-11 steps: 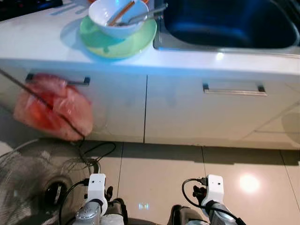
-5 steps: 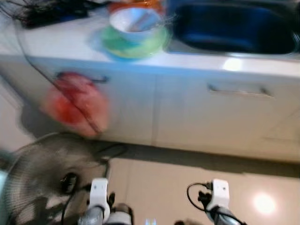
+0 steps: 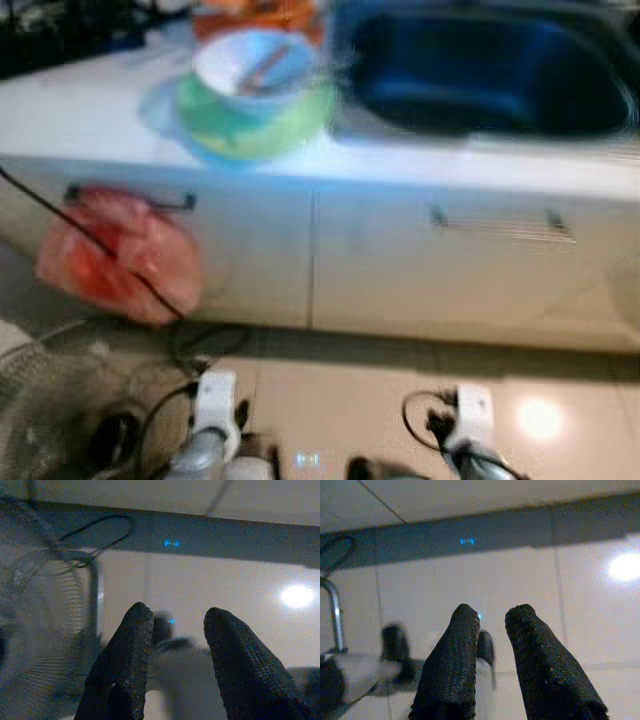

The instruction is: Kitchen organization

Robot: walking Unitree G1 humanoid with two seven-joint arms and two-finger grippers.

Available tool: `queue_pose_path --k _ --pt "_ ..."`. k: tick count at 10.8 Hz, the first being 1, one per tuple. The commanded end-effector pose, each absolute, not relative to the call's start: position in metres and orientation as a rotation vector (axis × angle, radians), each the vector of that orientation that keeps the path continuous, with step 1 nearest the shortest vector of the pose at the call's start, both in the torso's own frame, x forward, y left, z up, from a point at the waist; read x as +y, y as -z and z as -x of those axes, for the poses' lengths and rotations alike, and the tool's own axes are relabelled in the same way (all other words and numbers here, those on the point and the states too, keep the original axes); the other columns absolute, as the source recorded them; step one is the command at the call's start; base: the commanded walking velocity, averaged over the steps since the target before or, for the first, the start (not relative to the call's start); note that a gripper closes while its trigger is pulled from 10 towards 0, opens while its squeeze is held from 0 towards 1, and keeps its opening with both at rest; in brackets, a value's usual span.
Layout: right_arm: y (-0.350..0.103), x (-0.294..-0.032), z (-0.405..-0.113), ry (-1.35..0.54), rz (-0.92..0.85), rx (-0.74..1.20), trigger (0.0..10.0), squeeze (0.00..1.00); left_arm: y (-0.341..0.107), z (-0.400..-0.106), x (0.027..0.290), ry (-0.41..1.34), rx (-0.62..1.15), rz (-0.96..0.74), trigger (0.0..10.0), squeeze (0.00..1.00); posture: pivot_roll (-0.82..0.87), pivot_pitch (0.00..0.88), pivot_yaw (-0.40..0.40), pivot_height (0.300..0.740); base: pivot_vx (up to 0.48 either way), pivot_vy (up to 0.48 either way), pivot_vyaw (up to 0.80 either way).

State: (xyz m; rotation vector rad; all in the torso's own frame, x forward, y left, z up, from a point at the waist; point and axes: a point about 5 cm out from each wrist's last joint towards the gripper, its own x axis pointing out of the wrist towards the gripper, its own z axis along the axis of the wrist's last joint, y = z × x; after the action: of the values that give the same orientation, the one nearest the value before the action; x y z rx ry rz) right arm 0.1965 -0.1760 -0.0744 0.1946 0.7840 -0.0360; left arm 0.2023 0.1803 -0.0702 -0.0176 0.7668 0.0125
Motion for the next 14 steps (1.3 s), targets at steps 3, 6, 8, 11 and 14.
queue_pose_path --k 3,6,8,11,14 --pt "0.080 -0.169 -0.188 0.024 -0.209 0.815 10.0 0.00 0.076 -0.192 0.183 -0.024 0.800 0.037 10.0 0.00 0.06 0.251 -0.010 0.740 0.099 0.000 0.00" --pt "0.080 -0.169 -0.187 0.027 -0.210 0.818 10.0 0.00 0.075 -0.193 0.183 -0.021 0.794 0.040 10.0 0.00 0.05 0.253 -0.010 0.740 0.000 0.000 0.00" --pt "0.080 -0.169 -0.187 0.026 -0.207 0.817 10.0 0.00 0.075 -0.192 0.183 -0.020 0.792 0.040 10.0 0.00 0.06 0.252 -0.010 0.740 0.000 0.000 0.00" --pt "0.078 -0.174 -0.189 0.034 -0.199 0.797 10.0 0.00 0.071 -0.196 0.186 -0.044 0.748 0.031 10.0 0.00 0.06 0.254 -0.011 0.740 0.000 0.000 0.00" --pt "0.070 -0.226 -0.180 0.151 0.015 0.720 10.0 0.00 0.057 -0.198 0.216 -0.094 0.598 -0.092 10.0 0.00 0.05 0.272 -0.019 0.740 0.000 0.000 0.00"
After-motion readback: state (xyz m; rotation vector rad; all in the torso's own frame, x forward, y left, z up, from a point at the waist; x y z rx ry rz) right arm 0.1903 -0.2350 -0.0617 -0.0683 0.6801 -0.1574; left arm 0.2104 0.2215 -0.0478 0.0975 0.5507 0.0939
